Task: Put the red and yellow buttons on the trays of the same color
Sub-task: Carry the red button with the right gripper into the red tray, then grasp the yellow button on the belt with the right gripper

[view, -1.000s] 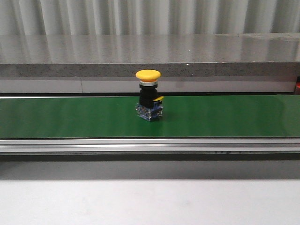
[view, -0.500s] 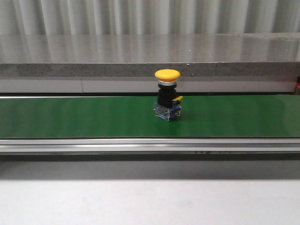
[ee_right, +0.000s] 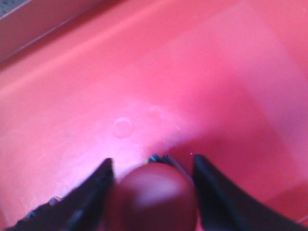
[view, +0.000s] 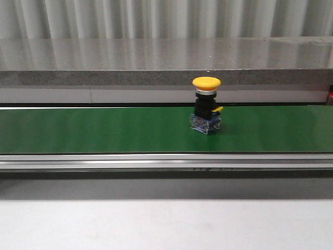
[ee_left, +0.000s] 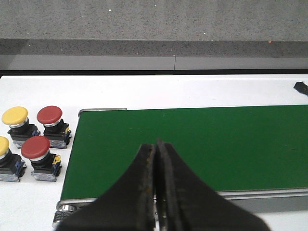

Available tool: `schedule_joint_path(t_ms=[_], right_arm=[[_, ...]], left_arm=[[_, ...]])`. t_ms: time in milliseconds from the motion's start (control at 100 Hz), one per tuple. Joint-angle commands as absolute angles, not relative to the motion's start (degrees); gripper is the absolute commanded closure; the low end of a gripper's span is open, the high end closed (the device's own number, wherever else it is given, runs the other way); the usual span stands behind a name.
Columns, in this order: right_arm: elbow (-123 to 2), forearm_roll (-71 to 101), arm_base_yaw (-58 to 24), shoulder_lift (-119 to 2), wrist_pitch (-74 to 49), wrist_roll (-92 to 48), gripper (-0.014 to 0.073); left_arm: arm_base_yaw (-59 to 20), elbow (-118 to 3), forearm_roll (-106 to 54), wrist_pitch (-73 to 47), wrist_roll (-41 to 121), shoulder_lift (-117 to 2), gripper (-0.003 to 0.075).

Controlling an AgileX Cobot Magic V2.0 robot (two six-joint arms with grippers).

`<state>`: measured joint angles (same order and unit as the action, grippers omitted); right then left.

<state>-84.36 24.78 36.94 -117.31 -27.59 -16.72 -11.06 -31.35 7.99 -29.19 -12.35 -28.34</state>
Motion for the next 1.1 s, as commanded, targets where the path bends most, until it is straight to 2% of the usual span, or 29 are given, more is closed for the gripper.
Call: schedule_joint_path(t_ms=[0,60,100,270,510,830,1090], right_arm=[[-86.7,25.6,36.9,-114.1,-27.2,-16.8,0.0020],[-87.7,25.6,36.9,-114.0,-29.0,-16.8,-0.0054],[-88.6,25.6,36.9,-113.9,-30.1,-16.8,-0.0073],[-91.4,25.6,37.0,-111.3,-34.8,-16.8,-0.0071],[-90.7,25.6,36.4,-101.6,-39.9,-16.8,-0.0071],[-74.4,25.6,32.5,-83.3,-38.3,-18.5,-0.0071],[-63.4,25.6,22.5,-73.1,-43.2,-18.6,-0.0071]], left_arm=[[-11.5,-32.9,8.2,-25.0,-12.4,-28.8,0.0740],[-11.5,-32.9,8.2,-25.0,-12.4,-28.8,0.0740],[-11.5,-32.9,8.2,-25.0,-12.4,-28.8,0.0740],[-11.5,-32.9,8.2,-25.0,-12.4,-28.8,0.0740],[-11.5,-32.9,8.2,-25.0,-12.4,-28.8,0.0740],[-11.5,-32.9,8.2,-25.0,-12.4,-28.8,0.0740],[-11.5,-32.9,8.2,-25.0,-12.4,-28.8,0.0740]])
